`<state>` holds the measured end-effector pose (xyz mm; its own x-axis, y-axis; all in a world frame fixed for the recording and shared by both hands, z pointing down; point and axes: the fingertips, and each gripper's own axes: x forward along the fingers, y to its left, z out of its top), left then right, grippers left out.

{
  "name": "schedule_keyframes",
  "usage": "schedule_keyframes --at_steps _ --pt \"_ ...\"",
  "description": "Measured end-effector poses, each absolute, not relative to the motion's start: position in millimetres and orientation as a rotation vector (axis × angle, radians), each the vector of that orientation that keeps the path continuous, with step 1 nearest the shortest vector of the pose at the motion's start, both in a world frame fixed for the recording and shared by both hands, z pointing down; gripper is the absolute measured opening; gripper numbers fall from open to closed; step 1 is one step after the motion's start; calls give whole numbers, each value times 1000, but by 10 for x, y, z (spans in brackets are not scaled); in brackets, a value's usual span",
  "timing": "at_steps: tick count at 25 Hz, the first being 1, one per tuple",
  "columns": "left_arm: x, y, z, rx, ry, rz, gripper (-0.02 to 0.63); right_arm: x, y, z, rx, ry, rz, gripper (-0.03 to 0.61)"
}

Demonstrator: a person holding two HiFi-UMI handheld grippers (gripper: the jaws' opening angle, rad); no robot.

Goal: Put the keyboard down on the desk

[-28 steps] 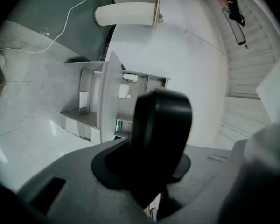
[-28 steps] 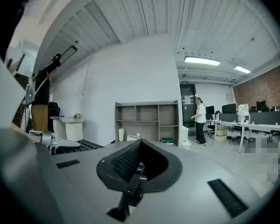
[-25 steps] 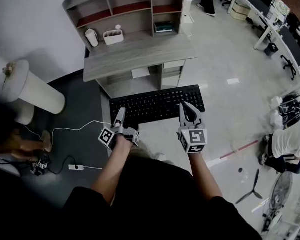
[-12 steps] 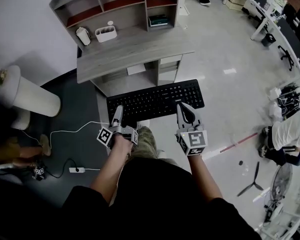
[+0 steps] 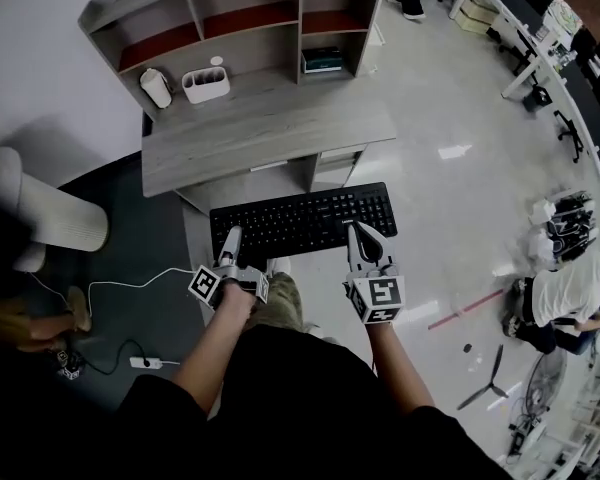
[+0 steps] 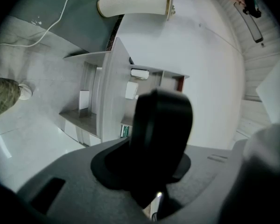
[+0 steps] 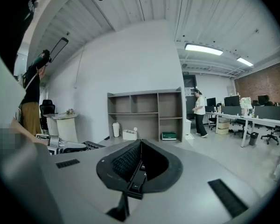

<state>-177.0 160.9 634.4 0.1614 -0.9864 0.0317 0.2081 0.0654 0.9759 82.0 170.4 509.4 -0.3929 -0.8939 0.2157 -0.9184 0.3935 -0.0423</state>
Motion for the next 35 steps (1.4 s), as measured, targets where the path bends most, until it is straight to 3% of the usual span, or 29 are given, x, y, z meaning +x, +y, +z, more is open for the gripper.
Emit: schedule_keyframes --at_steps 19,35 --pt "-2185 -613 6303 1058 -910 -1142 107 386 -595 4833 1688 -2391 187 14" --pt "-1935 -1268 6537 948 -946 -1156 107 622 -1323 4971 1655 -2428 175 14"
